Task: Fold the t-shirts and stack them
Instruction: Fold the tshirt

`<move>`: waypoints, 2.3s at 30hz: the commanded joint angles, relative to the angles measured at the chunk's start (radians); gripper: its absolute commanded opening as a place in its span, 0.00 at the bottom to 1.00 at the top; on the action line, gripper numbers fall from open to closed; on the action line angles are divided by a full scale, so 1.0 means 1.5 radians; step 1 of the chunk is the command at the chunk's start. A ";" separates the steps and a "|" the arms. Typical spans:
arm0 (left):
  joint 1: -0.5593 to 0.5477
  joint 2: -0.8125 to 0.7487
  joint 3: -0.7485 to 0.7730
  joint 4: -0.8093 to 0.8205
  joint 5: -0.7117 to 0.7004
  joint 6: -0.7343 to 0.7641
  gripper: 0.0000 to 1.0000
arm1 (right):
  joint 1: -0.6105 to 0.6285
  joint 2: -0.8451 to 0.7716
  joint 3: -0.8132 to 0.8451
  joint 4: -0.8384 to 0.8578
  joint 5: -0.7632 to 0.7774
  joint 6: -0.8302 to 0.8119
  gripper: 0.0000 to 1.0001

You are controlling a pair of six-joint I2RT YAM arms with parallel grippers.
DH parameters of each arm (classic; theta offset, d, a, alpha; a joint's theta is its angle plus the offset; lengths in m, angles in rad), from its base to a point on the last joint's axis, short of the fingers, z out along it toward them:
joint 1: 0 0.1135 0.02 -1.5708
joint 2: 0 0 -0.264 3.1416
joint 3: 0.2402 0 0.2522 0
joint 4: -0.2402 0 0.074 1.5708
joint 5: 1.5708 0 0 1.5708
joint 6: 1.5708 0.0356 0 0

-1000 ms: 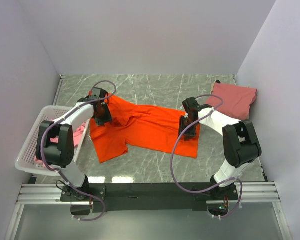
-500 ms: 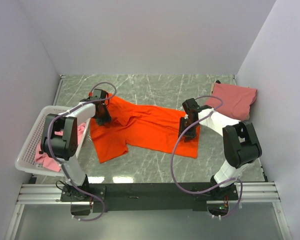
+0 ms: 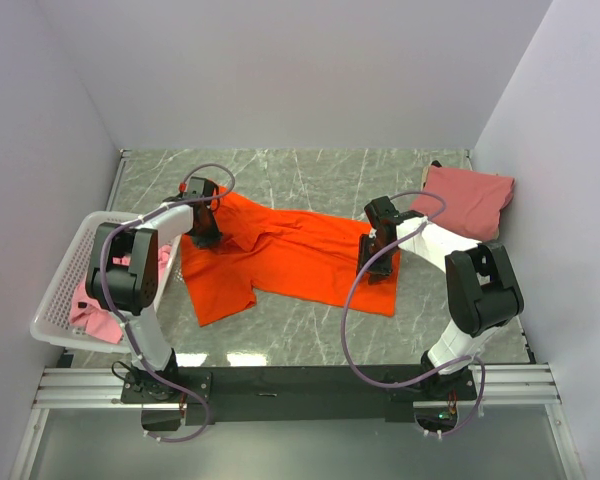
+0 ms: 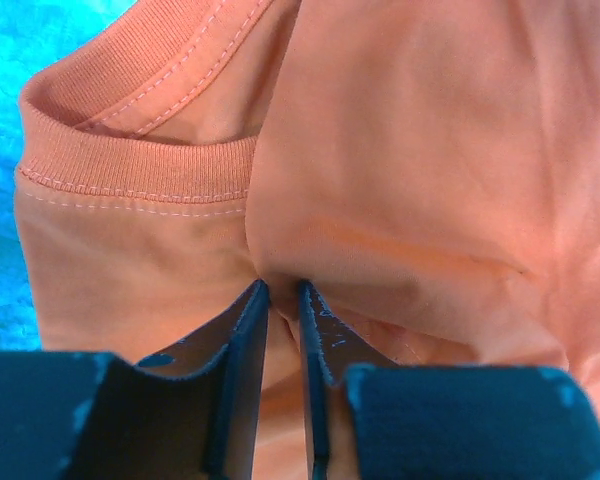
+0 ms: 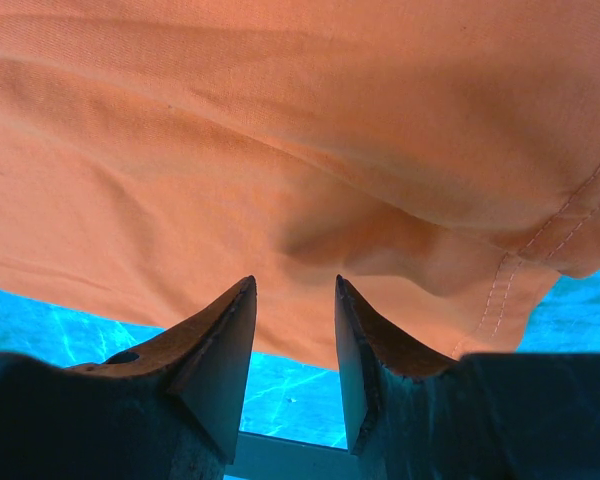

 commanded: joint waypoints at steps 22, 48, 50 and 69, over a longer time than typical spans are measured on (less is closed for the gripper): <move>0.020 -0.005 0.133 -0.146 0.047 0.082 0.12 | 0.014 -0.013 0.006 -0.005 -0.002 -0.007 0.44; -0.007 -0.003 0.071 -0.076 0.056 0.030 0.39 | 0.027 -0.025 -0.009 -0.003 -0.003 -0.008 0.44; -0.008 0.006 0.075 -0.077 0.049 0.033 0.39 | 0.027 -0.028 -0.011 -0.004 0.001 -0.009 0.44; -0.013 0.047 0.056 -0.058 0.022 0.047 0.29 | 0.026 -0.031 -0.002 -0.018 0.005 -0.013 0.44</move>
